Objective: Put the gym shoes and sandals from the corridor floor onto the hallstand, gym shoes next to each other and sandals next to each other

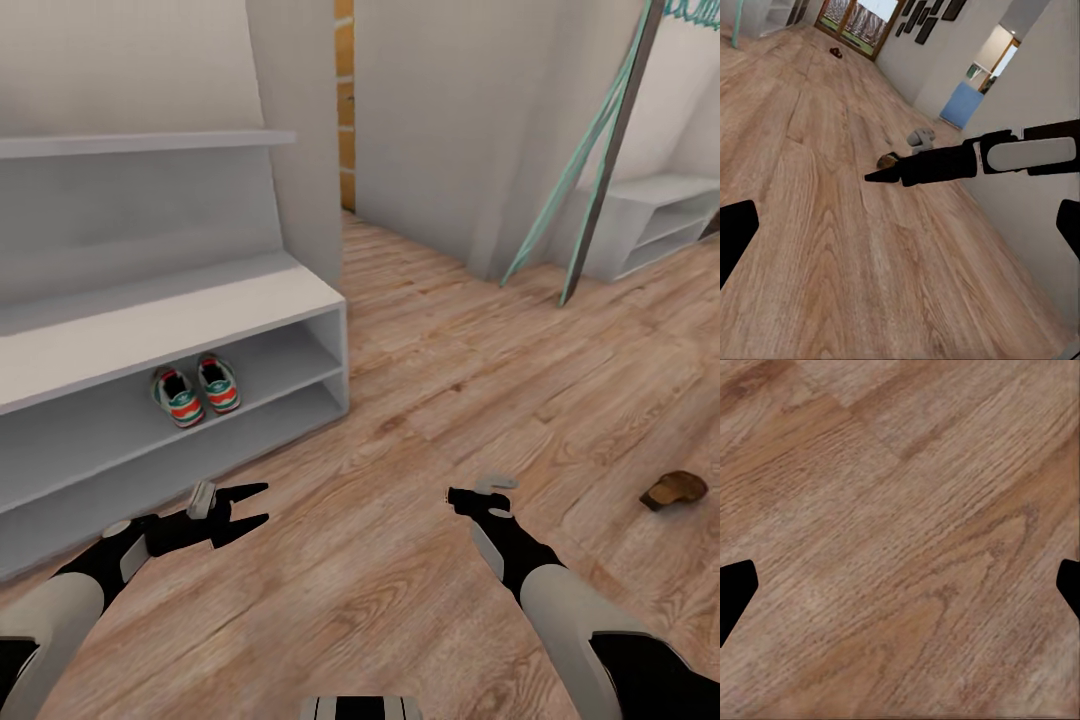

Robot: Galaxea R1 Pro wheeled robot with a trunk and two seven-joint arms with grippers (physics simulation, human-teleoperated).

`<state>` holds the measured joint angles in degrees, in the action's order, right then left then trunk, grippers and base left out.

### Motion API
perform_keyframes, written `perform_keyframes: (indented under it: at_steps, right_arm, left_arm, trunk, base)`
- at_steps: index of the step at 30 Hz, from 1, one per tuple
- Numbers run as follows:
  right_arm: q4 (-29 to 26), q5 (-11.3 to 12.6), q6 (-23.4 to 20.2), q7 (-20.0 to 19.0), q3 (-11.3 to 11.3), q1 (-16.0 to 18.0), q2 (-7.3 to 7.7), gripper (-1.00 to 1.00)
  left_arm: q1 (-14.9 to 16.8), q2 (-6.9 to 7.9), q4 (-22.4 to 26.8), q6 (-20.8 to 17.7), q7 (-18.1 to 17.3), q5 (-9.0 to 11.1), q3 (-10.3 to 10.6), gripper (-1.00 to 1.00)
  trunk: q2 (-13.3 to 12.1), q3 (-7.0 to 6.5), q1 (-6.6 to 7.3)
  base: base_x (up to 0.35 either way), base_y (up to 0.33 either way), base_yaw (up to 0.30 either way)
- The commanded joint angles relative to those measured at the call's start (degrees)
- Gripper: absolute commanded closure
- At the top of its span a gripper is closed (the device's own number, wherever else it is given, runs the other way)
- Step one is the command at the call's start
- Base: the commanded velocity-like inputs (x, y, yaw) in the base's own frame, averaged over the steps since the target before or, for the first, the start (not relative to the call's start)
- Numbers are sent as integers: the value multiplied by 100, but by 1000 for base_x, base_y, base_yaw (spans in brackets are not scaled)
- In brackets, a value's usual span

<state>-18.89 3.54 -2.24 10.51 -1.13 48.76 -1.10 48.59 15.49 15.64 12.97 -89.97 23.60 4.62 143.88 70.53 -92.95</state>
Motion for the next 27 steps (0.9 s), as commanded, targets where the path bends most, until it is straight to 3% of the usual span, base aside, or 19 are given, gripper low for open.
perform_keyframes:
  at_steps: [1,27]
  right_arm:
    - [-10,37,-23,12,-10,2,-4,-100]
    - [-10,35,-23,12,-10,3,-4,-100]
  left_arm:
    - [1,7,0,48,-3,57,48,-100]
    - [1,7,0,48,-3,57,48,-100]
  trunk:
    - [2,1,1]
    - [2,-89,1]
  base:
    - [-17,0,-291]
    - [-2,0,-291]
